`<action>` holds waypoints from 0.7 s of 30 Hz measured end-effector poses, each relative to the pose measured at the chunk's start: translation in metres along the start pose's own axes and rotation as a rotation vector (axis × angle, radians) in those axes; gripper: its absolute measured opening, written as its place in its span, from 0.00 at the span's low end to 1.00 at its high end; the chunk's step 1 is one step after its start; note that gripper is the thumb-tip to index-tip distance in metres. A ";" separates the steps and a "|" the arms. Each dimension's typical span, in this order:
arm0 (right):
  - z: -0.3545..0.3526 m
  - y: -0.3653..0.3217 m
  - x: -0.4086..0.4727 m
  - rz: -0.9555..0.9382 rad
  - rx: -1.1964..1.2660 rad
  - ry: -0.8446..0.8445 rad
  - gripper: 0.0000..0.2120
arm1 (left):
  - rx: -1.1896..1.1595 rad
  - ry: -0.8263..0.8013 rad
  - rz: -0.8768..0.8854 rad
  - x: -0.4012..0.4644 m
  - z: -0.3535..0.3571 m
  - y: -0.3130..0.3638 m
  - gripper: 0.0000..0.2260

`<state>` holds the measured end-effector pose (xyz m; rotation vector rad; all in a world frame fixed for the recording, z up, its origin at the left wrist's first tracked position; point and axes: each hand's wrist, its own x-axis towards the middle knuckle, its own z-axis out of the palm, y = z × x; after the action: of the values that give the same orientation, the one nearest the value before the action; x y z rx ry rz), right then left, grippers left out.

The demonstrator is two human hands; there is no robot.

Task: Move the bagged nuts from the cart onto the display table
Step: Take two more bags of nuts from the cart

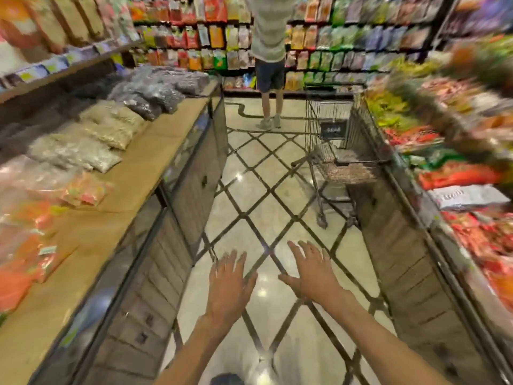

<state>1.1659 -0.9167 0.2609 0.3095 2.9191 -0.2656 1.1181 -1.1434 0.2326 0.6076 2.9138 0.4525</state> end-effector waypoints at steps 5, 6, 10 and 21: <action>-0.018 0.041 0.095 0.126 0.033 0.025 0.47 | -0.025 0.007 0.101 0.127 0.016 0.005 0.34; -0.021 0.048 0.116 0.143 0.039 0.023 0.46 | -0.031 -0.008 0.120 0.154 0.018 0.004 0.36; -0.039 0.068 0.205 0.200 0.077 0.032 0.45 | -0.017 -0.091 0.153 0.265 0.008 0.000 0.35; -0.106 0.116 0.430 0.363 0.198 0.037 0.43 | 0.006 -0.114 0.276 0.538 -0.029 0.023 0.49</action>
<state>0.7613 -0.7026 0.2549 0.8689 2.8037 -0.4938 0.6318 -0.9110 0.2316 1.0084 2.7344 0.4237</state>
